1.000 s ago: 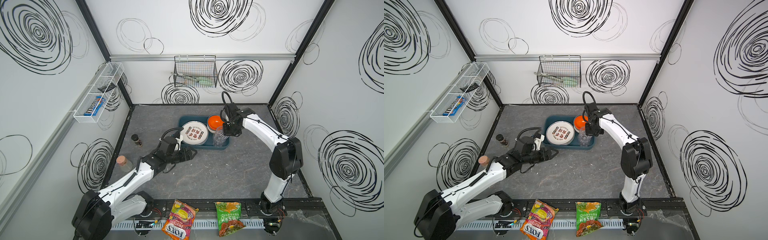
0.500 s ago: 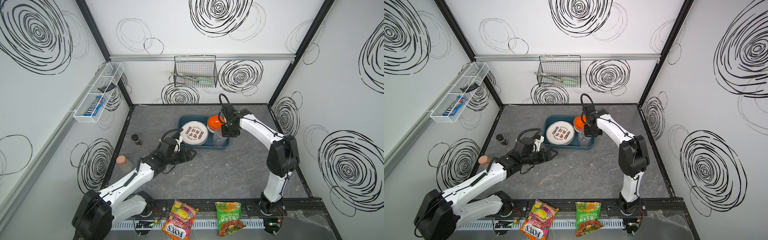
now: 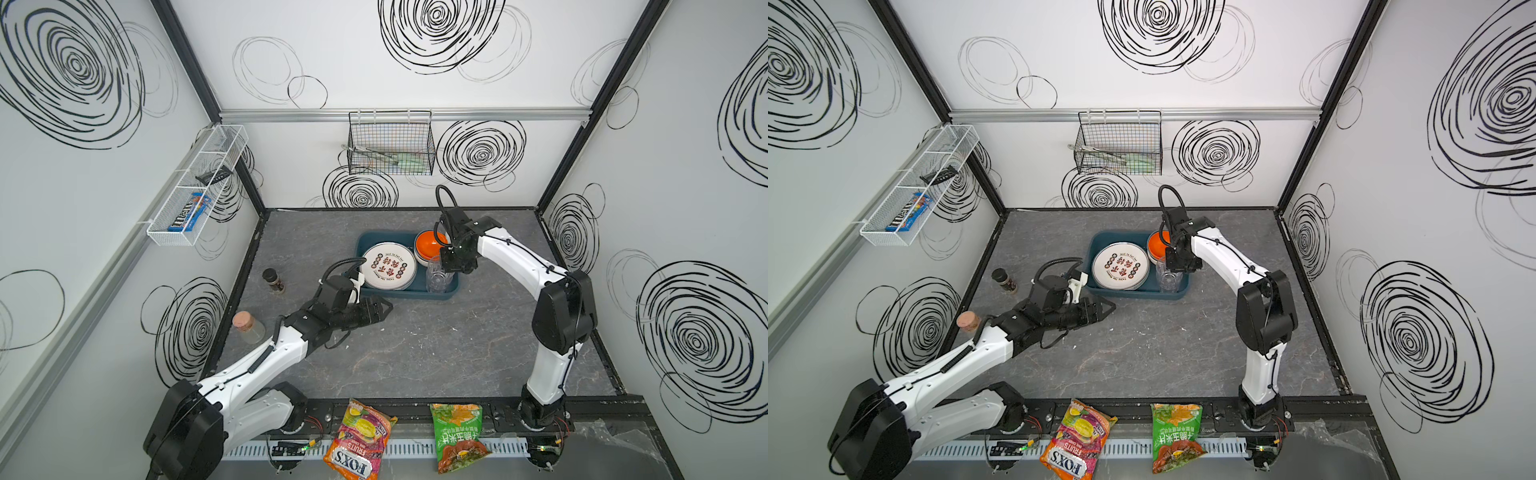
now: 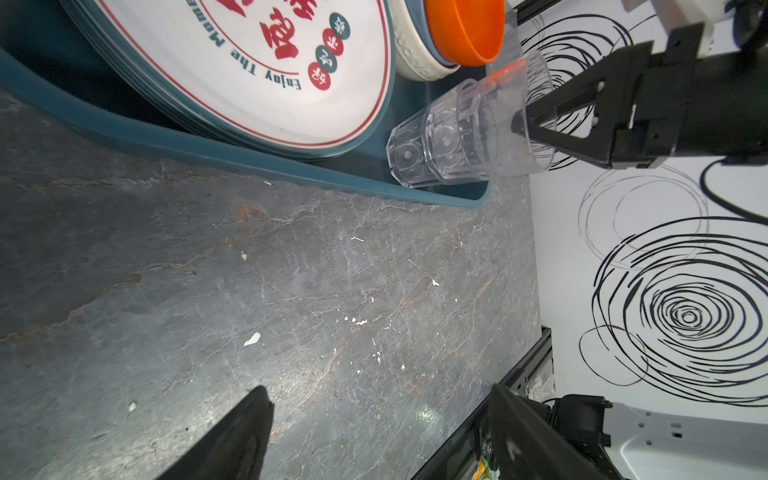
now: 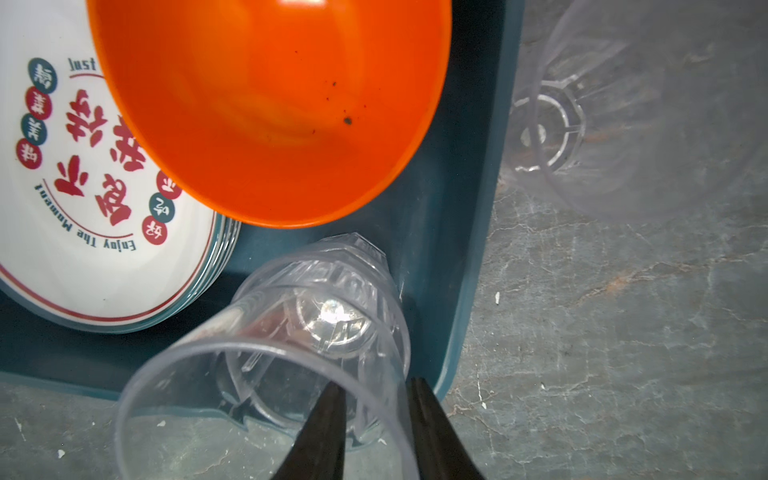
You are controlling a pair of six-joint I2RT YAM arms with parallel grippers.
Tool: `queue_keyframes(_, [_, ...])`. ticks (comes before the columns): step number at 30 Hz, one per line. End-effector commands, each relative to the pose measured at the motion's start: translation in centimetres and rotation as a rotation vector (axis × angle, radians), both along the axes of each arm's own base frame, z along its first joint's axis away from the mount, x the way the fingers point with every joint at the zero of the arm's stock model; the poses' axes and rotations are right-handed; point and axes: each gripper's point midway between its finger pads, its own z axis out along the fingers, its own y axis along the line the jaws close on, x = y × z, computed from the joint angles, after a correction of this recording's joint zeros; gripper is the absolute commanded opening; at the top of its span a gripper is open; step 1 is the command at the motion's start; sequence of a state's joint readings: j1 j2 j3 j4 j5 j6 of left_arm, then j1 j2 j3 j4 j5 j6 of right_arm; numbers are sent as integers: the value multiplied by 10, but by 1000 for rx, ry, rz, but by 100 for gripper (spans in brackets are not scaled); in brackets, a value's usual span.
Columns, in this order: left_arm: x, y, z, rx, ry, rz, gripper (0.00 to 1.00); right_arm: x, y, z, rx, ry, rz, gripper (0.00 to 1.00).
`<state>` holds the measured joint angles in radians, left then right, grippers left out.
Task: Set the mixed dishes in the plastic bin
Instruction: 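Lower the clear cup into the bin beside the orange bowl and open the right gripper, then move the right gripper back to the last clear cup on the table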
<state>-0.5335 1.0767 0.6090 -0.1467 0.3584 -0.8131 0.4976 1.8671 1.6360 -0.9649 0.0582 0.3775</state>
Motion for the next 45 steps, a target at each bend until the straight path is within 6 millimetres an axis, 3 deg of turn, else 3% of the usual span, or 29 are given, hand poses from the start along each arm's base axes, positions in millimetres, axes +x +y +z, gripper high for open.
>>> queue_keyframes(1, [6,0,11,-35,-45,9,85,3,3,24,26,-56,-3,33])
queue_keyframes(11, [8,-3,18,-45,-56,6,85,5,-2,54,64,-144,-17,41])
queue_keyframes(19, [12,-9,30,-46,-76,-6,86,7,-10,59,93,-162,-40,44])
queue_keyframes(28, [23,-28,49,-34,-120,-53,88,19,-39,66,166,-206,-137,50])
queue_keyframes(36, [35,-55,63,-22,-144,-111,92,38,-77,54,212,-191,-270,51])
queue_keyframes(45, [42,-84,73,-17,-159,-176,91,59,-108,36,274,-191,-373,55])
